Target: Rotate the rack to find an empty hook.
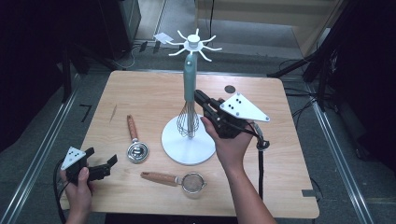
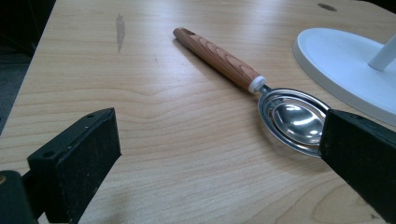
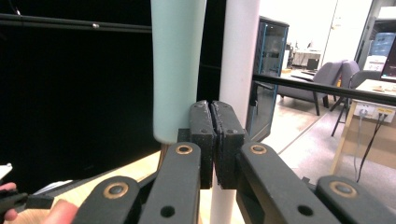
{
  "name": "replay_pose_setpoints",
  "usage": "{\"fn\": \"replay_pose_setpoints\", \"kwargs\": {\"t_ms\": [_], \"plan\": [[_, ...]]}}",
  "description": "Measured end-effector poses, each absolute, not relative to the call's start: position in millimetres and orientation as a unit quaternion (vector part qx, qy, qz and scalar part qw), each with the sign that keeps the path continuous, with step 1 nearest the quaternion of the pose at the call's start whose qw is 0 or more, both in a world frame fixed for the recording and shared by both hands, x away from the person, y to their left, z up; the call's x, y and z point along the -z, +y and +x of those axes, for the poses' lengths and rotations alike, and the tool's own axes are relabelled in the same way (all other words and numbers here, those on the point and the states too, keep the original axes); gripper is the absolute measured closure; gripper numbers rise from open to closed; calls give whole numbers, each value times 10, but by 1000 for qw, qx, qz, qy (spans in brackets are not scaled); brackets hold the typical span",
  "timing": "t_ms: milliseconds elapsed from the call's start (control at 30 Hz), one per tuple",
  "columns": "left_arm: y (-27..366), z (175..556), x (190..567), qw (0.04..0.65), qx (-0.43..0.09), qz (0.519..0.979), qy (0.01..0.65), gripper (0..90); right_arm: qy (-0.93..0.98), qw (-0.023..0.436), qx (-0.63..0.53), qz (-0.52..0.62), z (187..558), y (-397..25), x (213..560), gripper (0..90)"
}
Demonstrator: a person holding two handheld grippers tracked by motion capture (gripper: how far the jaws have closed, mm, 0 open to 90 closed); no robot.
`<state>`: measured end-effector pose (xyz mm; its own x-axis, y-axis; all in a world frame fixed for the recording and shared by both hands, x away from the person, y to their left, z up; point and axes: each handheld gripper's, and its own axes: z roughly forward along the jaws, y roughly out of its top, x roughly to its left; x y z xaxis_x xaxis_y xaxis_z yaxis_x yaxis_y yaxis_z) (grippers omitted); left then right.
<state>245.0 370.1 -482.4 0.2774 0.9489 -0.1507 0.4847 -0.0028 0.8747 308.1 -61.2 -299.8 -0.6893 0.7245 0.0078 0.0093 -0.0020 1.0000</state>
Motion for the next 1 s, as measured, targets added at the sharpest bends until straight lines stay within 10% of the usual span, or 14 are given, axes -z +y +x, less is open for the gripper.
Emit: {"fn": "replay_pose_setpoints", "kwargs": {"t_ms": [1000], "plan": [[3693, 2453, 4825, 450, -259, 662, 541, 0, 759, 227, -521, 319, 2929, -1090, 3930, 679]]}}
